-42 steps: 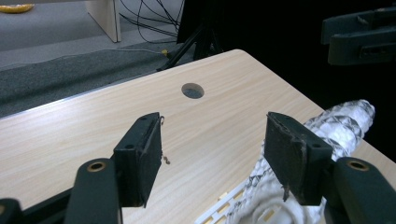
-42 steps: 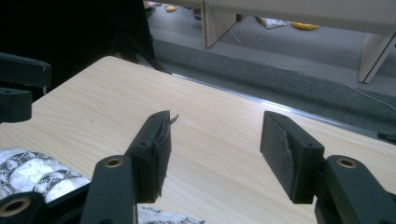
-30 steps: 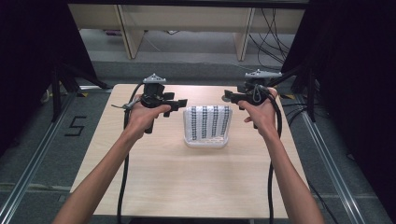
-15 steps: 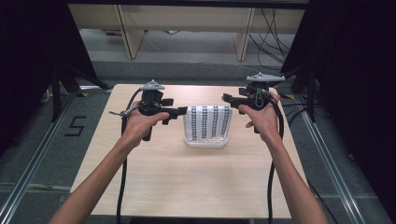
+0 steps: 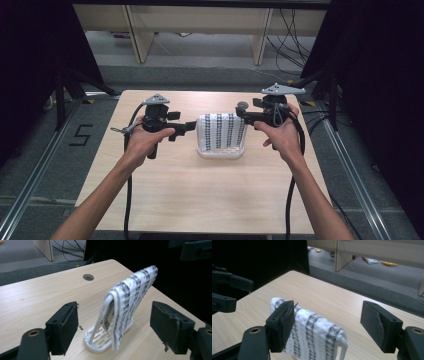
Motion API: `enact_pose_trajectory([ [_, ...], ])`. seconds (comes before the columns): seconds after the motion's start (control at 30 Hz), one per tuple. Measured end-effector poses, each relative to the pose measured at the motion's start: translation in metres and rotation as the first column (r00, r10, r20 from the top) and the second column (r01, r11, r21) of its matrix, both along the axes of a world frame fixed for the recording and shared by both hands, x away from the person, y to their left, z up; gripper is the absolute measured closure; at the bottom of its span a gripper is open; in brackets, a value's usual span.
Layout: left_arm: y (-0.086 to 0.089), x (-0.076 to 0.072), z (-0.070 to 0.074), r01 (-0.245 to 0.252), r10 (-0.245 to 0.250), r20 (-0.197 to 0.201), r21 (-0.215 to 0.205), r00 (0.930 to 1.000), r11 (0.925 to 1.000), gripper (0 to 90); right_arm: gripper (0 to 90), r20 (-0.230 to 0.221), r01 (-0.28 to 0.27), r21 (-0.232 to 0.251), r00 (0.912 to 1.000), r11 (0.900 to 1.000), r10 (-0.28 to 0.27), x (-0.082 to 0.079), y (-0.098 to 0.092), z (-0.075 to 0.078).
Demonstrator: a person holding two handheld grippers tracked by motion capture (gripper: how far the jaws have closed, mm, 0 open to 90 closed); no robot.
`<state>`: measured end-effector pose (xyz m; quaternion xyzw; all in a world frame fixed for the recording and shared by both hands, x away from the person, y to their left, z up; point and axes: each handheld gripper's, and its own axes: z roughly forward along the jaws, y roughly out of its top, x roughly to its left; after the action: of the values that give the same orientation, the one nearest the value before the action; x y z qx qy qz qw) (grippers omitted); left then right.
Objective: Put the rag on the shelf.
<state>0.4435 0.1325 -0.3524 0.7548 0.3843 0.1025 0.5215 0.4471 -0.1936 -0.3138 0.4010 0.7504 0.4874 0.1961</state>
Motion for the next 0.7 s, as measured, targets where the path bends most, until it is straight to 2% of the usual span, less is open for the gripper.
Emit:
enact_pose_trajectory([
  [0.03, 0.001, -0.002, -0.001, -0.004, 0.004, 0.0, -0.004, 1.0, 1.0, 21.8, 28.5, 0.021, -0.008, -0.015, 0.9998, 1.0, 0.008, 0.0, -0.001, -0.001],
  [0.07, 0.003, -0.006, -0.003, 0.002, -0.002, 0.001, -0.006, 1.0, 1.0, 21.8, 28.3, 0.005, 0.002, -0.006, 1.0, 1.0, -0.002, -0.005, 0.0, -0.001],
  [0.17, 0.004, -0.01, -0.005, 0.005, -0.005, -0.001, -0.004, 1.0, 1.0, 21.8, 28.1, 0.008, -0.008, -0.003, 0.9999, 1.0, 0.008, -0.008, 0.0, -0.003],
  [0.2, 0.005, -0.011, -0.006, 0.011, -0.011, 0.004, -0.004, 0.9999, 0.9999, 21.8, 27.9, 0.021, -0.024, -0.018, 0.9995, 1.0, 0.024, -0.007, 0.0, -0.004],
  [0.37, 0.008, -0.02, -0.01, 0.013, -0.013, 0.007, -0.015, 0.9999, 0.9998, 21.8, 27.3, 0.003, -0.014, -0.008, 0.9999, 1.0, 0.014, -0.014, -0.002, -0.008],
  [0.43, 0.009, -0.023, -0.012, 0.016, -0.016, 0.004, -0.009, 0.9999, 0.9998, 21.8, 27.3, 0.013, -0.026, -0.022, 0.9996, 0.999, 0.026, -0.017, -0.003, -0.011],
  [0.47, 0.009, -0.027, -0.015, 0.018, -0.018, -0.001, -0.002, 0.9998, 0.9998, 21.8, 27.4, -0.009, -0.017, -0.019, 0.9998, 1.0, 0.016, -0.019, -0.004, -0.011],
  [0.53, 0.009, -0.028, -0.016, 0.024, -0.024, 0.0, -0.002, 0.9997, 0.9997, 21.8, 27.3, -0.003, -0.036, -0.018, 0.9994, 0.999, 0.036, -0.019, -0.004, -0.013],
  [0.57, 0.008, -0.029, -0.018, 0.026, -0.026, 0.005, -0.001, 0.9997, 0.9997, 21.8, 27.4, -0.004, -0.023, -0.022, 0.9997, 0.999, 0.023, -0.021, -0.003, -0.014],
  [0.6, 0.008, -0.032, -0.022, 0.033, -0.033, 0.008, 0.004, 0.9994, 0.9994, 21.8, 27.4, -0.004, -0.039, -0.022, 0.9992, 0.999, 0.039, -0.023, -0.003, -0.017],
  [0.7, 0.008, -0.036, -0.024, 0.041, -0.041, 0.003, 0.005, 0.9992, 0.9992, 21.8, 27.3, -0.009, -0.034, -0.021, 0.9994, 0.999, 0.034, -0.026, -0.003, -0.019],
])
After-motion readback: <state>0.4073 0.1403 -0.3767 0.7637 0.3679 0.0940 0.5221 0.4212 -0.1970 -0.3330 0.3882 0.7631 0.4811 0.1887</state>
